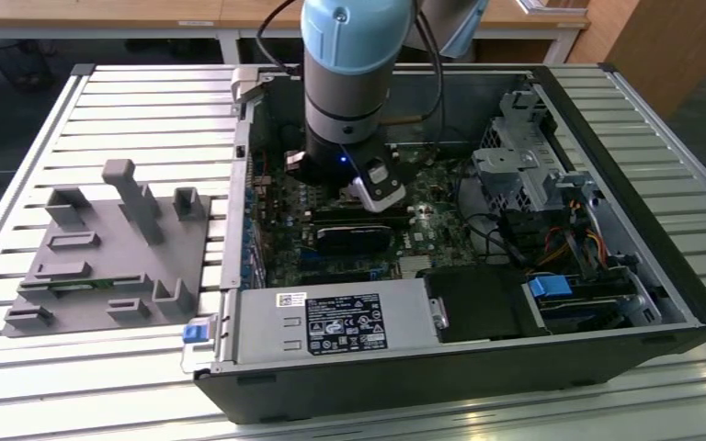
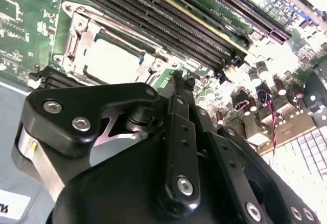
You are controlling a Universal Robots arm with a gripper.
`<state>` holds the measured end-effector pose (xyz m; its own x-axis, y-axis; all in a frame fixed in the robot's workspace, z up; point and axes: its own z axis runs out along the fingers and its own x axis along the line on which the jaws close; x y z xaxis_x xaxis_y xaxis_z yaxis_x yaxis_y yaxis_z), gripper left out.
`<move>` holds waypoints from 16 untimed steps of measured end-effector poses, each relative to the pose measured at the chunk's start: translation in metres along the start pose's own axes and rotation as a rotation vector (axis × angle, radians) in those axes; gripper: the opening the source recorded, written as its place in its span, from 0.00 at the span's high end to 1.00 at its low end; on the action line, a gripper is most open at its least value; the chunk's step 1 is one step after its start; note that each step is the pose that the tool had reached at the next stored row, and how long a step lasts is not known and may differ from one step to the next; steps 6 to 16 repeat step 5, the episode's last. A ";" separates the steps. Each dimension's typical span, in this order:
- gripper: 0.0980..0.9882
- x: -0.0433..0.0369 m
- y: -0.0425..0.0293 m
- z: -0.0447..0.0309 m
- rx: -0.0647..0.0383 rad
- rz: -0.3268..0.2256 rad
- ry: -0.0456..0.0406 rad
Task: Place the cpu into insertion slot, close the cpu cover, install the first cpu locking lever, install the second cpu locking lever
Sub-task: 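Install the second cpu locking lever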
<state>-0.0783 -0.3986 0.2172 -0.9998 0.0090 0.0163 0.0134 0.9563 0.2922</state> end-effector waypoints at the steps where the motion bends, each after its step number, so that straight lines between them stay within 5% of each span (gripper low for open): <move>1: 0.99 -0.0001 0.0006 -0.0020 -0.001 0.000 0.0000; 16: 0.99 -0.0001 0.0019 -0.0063 -0.006 0.000 -0.0001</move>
